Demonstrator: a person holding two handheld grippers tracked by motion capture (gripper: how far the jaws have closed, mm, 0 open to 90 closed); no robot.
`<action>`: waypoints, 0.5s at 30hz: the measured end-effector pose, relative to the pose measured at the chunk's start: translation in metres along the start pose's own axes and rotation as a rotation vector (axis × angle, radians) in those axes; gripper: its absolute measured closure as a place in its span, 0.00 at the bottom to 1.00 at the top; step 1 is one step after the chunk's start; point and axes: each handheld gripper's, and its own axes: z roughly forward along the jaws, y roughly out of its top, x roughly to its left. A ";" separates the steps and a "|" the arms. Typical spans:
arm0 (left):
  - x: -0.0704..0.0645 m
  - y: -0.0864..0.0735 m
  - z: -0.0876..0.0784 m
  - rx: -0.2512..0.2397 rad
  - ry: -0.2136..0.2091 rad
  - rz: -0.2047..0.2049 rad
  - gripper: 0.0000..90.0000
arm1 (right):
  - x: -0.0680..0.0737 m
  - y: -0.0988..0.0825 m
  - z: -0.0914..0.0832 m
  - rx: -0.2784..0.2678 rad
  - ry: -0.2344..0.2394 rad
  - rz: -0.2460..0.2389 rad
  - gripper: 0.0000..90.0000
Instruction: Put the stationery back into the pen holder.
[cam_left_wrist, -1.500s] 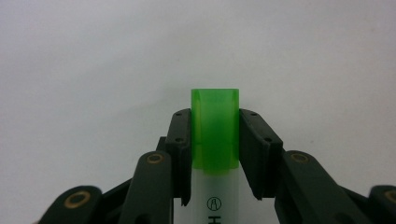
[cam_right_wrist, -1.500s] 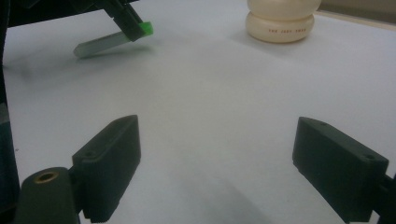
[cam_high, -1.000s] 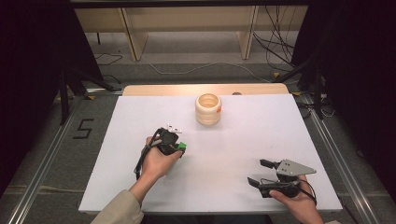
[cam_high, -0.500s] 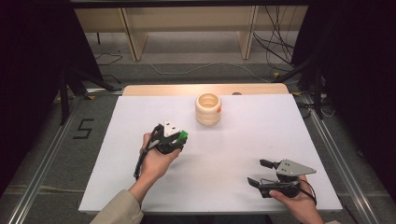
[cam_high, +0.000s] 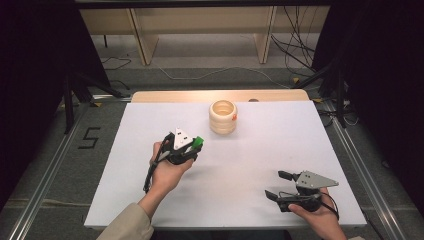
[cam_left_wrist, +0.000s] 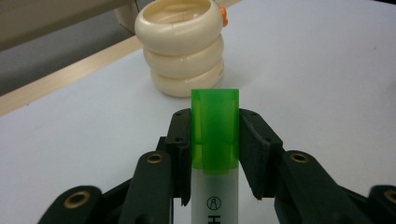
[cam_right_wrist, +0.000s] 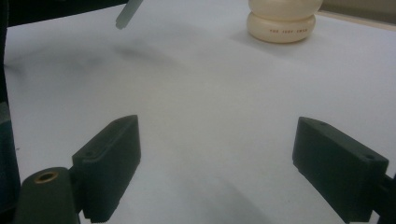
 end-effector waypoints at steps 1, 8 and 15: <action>0.000 0.000 0.000 -0.012 0.000 0.006 0.74 | 0.000 0.000 0.000 0.000 0.000 0.000 0.18; 0.001 0.001 0.000 -0.077 -0.006 0.011 0.74 | 0.000 0.000 0.000 0.000 0.001 -0.001 0.18; -0.001 0.001 0.002 -0.132 -0.026 -0.011 0.74 | 0.000 0.000 0.000 0.000 0.001 -0.002 0.18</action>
